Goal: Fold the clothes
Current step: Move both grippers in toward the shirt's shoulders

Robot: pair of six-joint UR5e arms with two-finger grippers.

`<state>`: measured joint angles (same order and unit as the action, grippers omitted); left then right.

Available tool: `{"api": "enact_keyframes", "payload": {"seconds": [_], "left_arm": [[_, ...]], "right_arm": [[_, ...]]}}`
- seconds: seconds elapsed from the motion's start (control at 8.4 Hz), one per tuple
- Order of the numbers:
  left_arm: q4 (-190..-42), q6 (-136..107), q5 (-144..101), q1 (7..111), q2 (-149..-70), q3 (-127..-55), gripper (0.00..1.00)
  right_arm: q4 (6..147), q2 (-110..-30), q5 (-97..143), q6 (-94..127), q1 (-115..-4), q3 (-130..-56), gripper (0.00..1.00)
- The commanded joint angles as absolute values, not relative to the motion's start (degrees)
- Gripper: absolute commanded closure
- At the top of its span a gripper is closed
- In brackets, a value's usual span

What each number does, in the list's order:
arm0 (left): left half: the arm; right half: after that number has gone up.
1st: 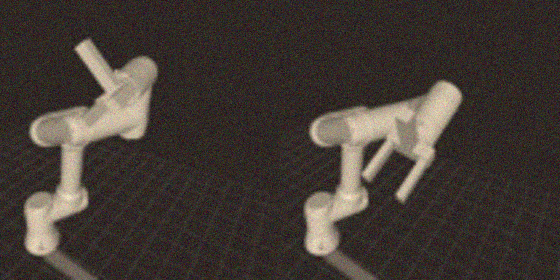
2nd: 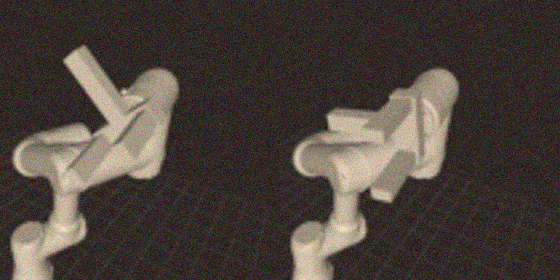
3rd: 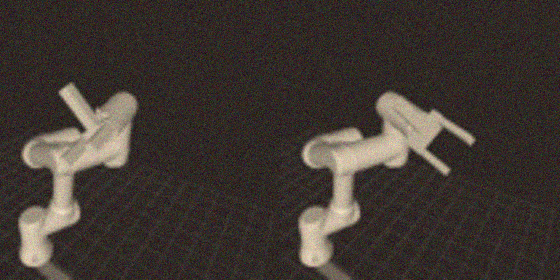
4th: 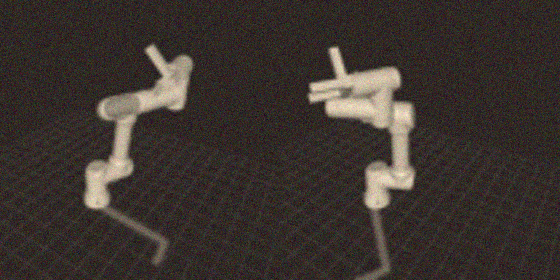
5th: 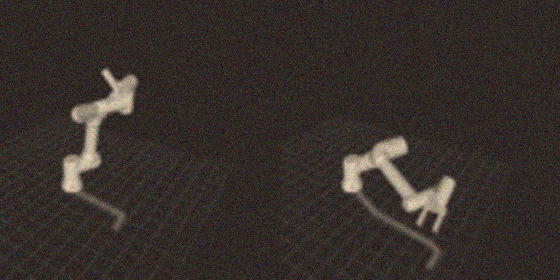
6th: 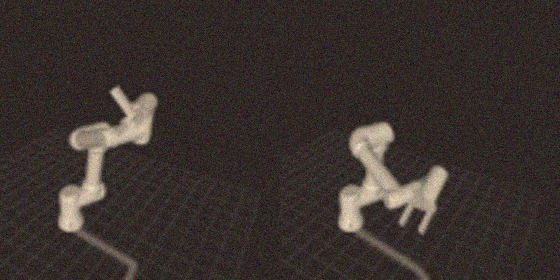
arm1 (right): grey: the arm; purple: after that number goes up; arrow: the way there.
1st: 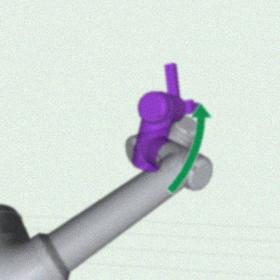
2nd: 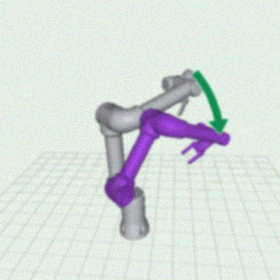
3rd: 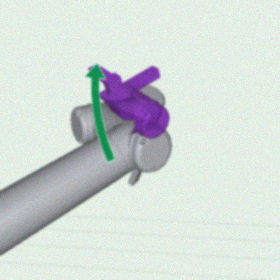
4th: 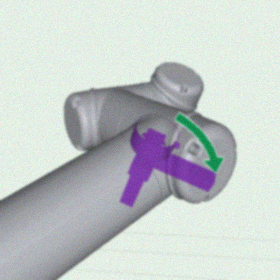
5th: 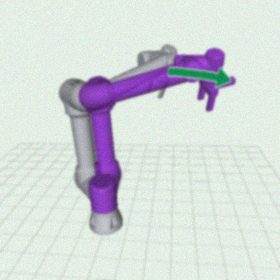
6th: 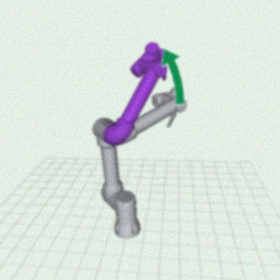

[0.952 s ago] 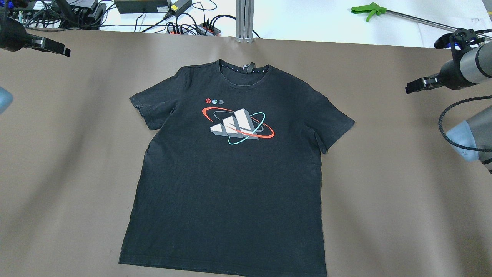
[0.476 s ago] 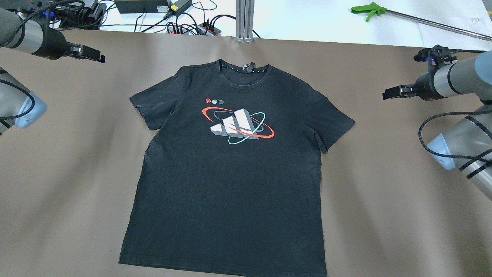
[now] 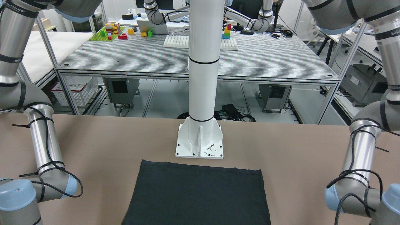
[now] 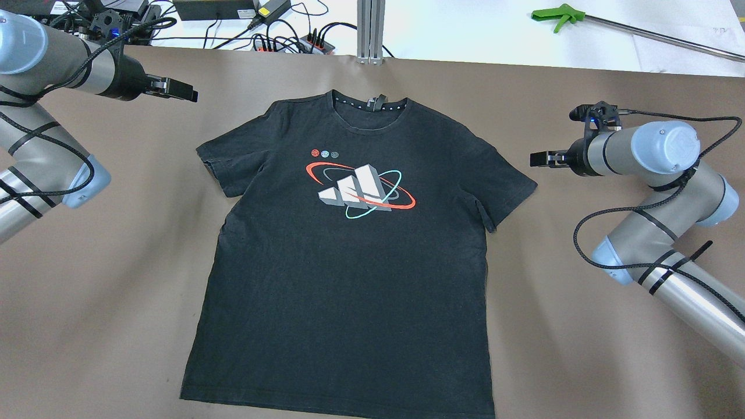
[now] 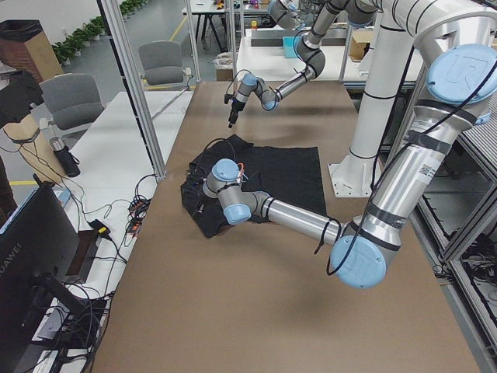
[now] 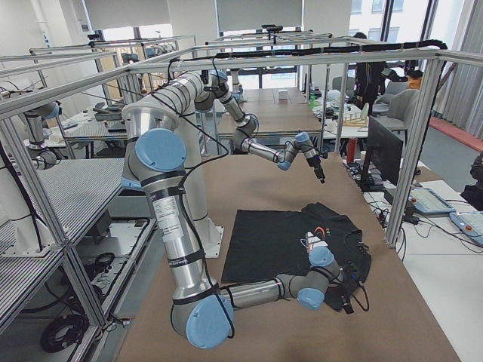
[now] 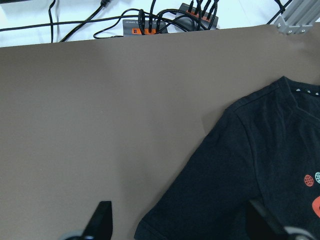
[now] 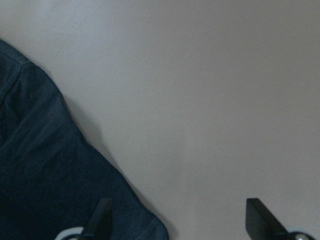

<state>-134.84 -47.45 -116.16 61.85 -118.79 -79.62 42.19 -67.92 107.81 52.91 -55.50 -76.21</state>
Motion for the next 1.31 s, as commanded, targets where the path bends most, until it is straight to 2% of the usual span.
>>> {"api": "enact_keyframes", "payload": {"seconds": [0.0, 0.36, 1.19], "left_arm": [[-134.7, -47.5, -116.0, 61.8, -119.7, -79.4, 0.06], [-134.7, -47.5, -115.8, 61.8, -120.3, -78.7, 0.06], [-134.6, -47.5, -115.7, 61.8, -120.3, -78.7, 0.06]], "right_arm": [[42.1, -66.6, 107.1, 53.4, -54.2, -74.3, 0.06], [34.2, -64.5, 103.7, 55.9, -51.2, -66.8, 0.06], [35.0, -64.5, 103.9, 56.1, -50.9, -68.8, 0.06]]}}
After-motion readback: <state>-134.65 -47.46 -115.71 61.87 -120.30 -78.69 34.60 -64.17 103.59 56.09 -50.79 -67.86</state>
